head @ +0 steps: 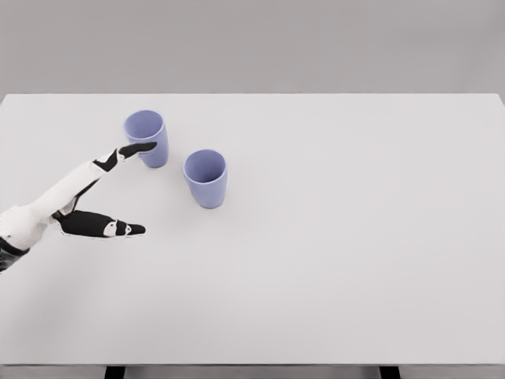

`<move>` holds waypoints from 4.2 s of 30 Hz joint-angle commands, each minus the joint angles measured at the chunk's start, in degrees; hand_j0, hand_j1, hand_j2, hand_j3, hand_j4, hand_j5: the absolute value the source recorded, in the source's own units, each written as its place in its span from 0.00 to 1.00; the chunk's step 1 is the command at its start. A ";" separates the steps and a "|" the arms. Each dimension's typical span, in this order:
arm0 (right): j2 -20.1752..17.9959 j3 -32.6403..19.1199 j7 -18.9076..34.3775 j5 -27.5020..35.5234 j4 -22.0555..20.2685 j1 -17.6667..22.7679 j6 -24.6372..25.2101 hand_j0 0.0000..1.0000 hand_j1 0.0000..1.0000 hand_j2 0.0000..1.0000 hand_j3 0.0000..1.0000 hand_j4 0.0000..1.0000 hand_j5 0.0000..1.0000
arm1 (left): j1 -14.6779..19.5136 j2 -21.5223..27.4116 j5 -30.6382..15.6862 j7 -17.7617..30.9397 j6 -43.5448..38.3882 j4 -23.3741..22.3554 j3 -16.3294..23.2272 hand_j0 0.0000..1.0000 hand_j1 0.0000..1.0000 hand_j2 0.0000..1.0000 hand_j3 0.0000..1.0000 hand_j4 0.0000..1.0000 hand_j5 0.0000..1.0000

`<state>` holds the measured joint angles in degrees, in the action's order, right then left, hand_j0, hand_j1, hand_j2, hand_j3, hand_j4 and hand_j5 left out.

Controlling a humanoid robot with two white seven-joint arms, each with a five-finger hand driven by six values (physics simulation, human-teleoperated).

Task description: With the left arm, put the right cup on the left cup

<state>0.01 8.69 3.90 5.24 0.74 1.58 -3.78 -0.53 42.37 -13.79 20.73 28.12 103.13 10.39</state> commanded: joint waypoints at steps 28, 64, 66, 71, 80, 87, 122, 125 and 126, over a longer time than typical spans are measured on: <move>-0.01 0.01 -0.03 -0.06 -0.04 0.00 0.00 1.00 1.00 1.00 1.00 1.00 1.00 | 4.83 -6.60 -14.60 -0.16 -23.64 -5.83 6.31 1.00 1.00 1.00 1.00 1.00 1.00; -0.01 0.01 -0.03 0.03 -0.04 0.00 0.00 1.00 1.00 1.00 1.00 1.00 1.00 | 11.43 -14.16 -13.98 -0.16 -25.13 -14.53 9.74 1.00 1.00 1.00 1.00 1.00 1.00; -0.01 0.01 -0.03 0.03 0.05 0.00 0.00 1.00 1.00 1.00 1.00 1.00 1.00 | 11.43 -14.42 -13.89 -0.16 -25.22 -14.62 9.74 1.00 1.00 1.00 1.00 1.00 1.00; -0.01 -0.08 -0.03 0.03 -0.04 0.00 0.00 1.00 1.00 1.00 1.00 1.00 1.00 | 12.92 -14.59 -13.98 -0.16 -25.22 -15.85 11.67 1.00 1.00 1.00 1.00 1.00 1.00; -0.01 0.01 -0.03 0.03 -0.04 0.00 0.00 1.00 1.00 1.00 1.00 1.00 1.00 | 14.41 -16.18 -13.89 -0.16 -25.22 -17.26 12.90 1.00 1.00 1.00 1.00 1.00 1.00; -0.01 0.01 -0.03 -0.06 -0.04 0.00 0.00 1.00 1.00 1.00 1.00 1.00 1.00 | 14.77 -16.79 -13.89 -0.16 -25.22 -17.79 13.34 1.00 1.00 1.00 1.00 1.00 1.00; -0.01 0.01 -0.03 0.03 0.05 0.00 0.00 1.00 1.00 1.00 1.00 1.00 1.00 | 16.88 -18.73 -13.54 -0.16 -25.22 -20.95 14.13 0.92 0.92 0.92 0.92 0.92 0.92; -0.01 0.01 -0.03 0.03 -0.04 0.00 0.00 1.00 1.00 1.00 1.00 1.00 1.00 | 16.88 -18.81 -13.54 -0.16 -25.22 -21.13 14.13 0.86 0.86 0.86 0.86 0.86 0.86; -0.01 0.01 -0.03 -0.06 0.05 0.00 0.00 1.00 1.00 1.00 1.00 1.00 1.00 | 16.88 -18.90 -13.54 -0.16 -25.22 -21.12 14.22 0.85 0.85 0.85 0.85 0.85 0.85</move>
<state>0.01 8.70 3.87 5.25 0.76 1.58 -3.78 16.26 23.52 -27.07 20.56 2.89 82.03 24.56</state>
